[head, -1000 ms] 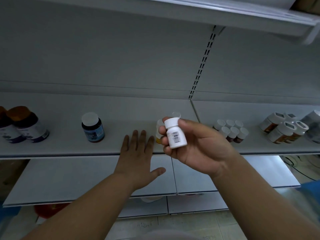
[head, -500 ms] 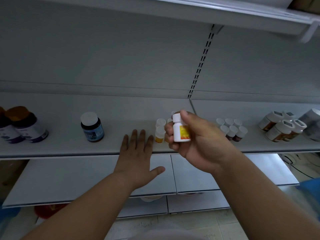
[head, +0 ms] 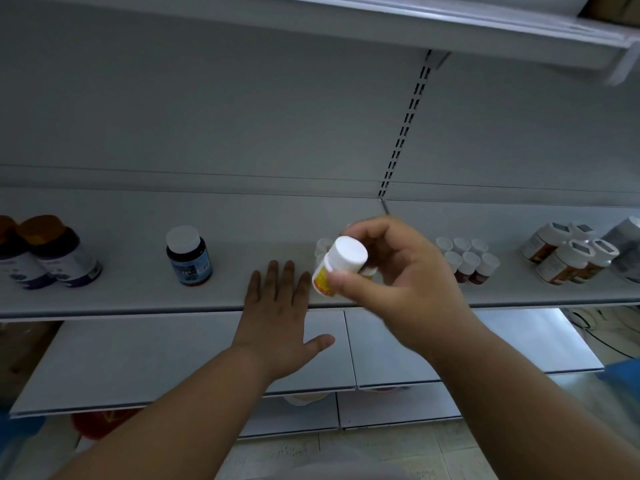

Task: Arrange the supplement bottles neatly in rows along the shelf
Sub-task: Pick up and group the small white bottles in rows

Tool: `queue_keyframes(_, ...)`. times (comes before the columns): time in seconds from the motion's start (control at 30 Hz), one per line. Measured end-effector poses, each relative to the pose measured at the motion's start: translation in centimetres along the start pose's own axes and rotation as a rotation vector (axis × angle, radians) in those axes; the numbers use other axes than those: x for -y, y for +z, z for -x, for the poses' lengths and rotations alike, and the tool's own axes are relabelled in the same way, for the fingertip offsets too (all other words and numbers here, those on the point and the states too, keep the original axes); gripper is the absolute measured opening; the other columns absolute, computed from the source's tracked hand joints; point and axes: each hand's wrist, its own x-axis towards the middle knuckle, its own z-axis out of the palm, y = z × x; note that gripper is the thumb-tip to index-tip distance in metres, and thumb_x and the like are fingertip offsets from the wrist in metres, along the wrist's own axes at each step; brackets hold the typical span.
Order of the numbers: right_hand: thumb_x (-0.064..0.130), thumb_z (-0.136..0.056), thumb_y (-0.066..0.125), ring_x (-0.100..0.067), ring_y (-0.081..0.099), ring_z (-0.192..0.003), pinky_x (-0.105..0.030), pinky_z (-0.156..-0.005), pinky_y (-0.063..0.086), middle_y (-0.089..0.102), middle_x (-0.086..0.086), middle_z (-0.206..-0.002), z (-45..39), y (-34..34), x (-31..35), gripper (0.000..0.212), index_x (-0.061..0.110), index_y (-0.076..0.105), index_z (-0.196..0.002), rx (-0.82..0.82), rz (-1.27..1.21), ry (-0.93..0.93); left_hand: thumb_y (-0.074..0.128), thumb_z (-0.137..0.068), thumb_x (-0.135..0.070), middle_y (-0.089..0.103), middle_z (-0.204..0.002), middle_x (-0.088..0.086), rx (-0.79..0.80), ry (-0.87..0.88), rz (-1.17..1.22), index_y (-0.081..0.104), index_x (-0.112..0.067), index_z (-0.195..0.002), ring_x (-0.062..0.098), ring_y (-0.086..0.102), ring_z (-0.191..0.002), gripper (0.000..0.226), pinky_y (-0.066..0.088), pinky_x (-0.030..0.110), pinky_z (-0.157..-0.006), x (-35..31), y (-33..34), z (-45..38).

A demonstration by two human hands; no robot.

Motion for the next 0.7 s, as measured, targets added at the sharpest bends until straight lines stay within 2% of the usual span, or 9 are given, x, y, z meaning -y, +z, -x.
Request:
queue_keyframes(0.07,0.028,-0.076,0.073,-0.02,0.06,-0.066,-0.028,-0.059,0.051,0.064,-0.011,-0.084,-1.0,0.0,0.4,0.033,0.008,0.061,-0.1,0.058,-0.574,0.482,0.014,-0.08,-0.088,-0.011,-0.165,0.018,0.001,-0.001,-0.005,-0.011,-0.016,-0.157,0.041,-0.015,-0.15,0.108,-0.007,0.058,-0.119,0.0,0.0,0.1)
queue_keyframes(0.1,0.033,-0.077,0.068,-0.019,0.054,-0.058,-0.027,-0.052,0.047,0.059,-0.012,-0.079,-1.5,0.0,0.4,0.037,0.007,0.059,-0.101,0.075,-0.769,0.664,0.014,-0.081,-0.088,-0.013,-0.164,0.018,0.009,-0.006,-0.01,-0.013,-0.016,-0.156,0.041,-0.016,-0.149,0.108,-0.008,0.058,-0.119,-0.1,0.0,0.1)
queue_keyframes(0.17,0.033,-0.082,0.065,-0.017,0.049,-0.054,-0.026,-0.048,0.042,0.057,-0.012,-0.076,-2.7,-0.1,-0.2,0.037,0.006,0.058,-0.105,0.029,-0.81,0.774,0.014,-0.081,-0.088,-0.015,-0.164,0.017,0.02,-0.012,-0.017,-0.015,-0.017,-0.156,0.04,-0.019,-0.149,0.107,-0.01,0.058,-0.119,-0.1,-0.1,0.1)
queue_keyframes(0.23,0.023,-0.09,0.061,-0.019,0.056,-0.058,-0.03,-0.052,0.045,0.062,-0.011,-0.077,-4.3,-0.3,-1.0,0.024,0.004,0.062,-0.104,-0.094,-0.54,0.655,0.013,-0.081,-0.088,-0.017,-0.164,0.017,0.021,-0.01,-0.025,-0.016,-0.016,-0.155,0.04,-0.02,-0.149,0.107,-0.009,0.058,-0.119,-0.1,-0.3,0.1)
queue_keyframes(0.3,0.018,-0.092,0.059,-0.017,0.062,-0.063,-0.032,-0.059,0.051,0.067,-0.003,-0.08,-6.1,-0.8,-1.7,0.012,0.013,0.063,-0.102,-0.159,-0.069,0.428,0.012,-0.081,-0.088,-0.019,-0.163,0.018,0.028,-0.008,-0.031,-0.017,-0.016,-0.155,0.04,-0.021,-0.148,0.107,-0.009,0.059,-0.119,-0.1,-0.4,0.0)
queue_keyframes(0.4,0.023,-0.088,0.061,-0.008,0.061,-0.081,-0.023,-0.065,0.048,0.06,0.014,-0.095,-9.2,-2.0,-3.2,0.017,0.028,0.058,-0.103,-0.036,0.568,0.172,0.012,-0.081,-0.087,-0.021,-0.163,0.017,0.038,-0.011,-0.035,-0.016,-0.016,-0.155,0.04,-0.022,-0.148,0.107,-0.009,0.058,-0.119,-0.2,-0.5,0.0)
queue_keyframes(0.47,0.023,-0.086,0.063,-0.007,0.057,-0.085,-0.02,-0.066,0.043,0.059,0.015,-0.098,-10.7,-2.5,-4.2,0.022,0.028,0.057,-0.106,0.075,0.701,0.113,0.012,-0.081,-0.087,-0.021,-0.163,0.017,0.037,-0.01,-0.03,-0.015,-0.016,-0.156,0.04,-0.021,-0.148,0.107,-0.009,0.059,-0.118,-0.1,-0.4,0.0)
queue_keyframes(0.57,0.02,-0.082,0.068,-0.011,0.058,-0.089,-0.029,-0.078,0.049,0.061,0.011,-0.098,-12.2,-2.9,-6.0,0.025,0.024,0.06,-0.106,0.172,0.776,0.101,0.01,-0.08,-0.087,-0.02,-0.163,0.018,0.019,-0.007,-0.008,-0.014,-0.016,-0.156,0.04,-0.021,-0.148,0.107,-0.009,0.059,-0.118,-0.1,-0.2,-0.1)
queue_keyframes(0.7,0.023,-0.079,0.069,-0.009,0.057,-0.086,-0.034,-0.083,0.049,0.06,0.018,-0.086,-12.9,-2.6,-7.6,0.021,0.03,0.06,-0.096,0.203,0.784,0.102,0.009,-0.078,-0.087,-0.014,-0.164,0.019,0.004,0.0,-0.004,-0.008,-0.015,-0.157,0.041,-0.016,-0.149,0.108,-0.007,0.06,-0.119,0.0,0.0,-0.1)
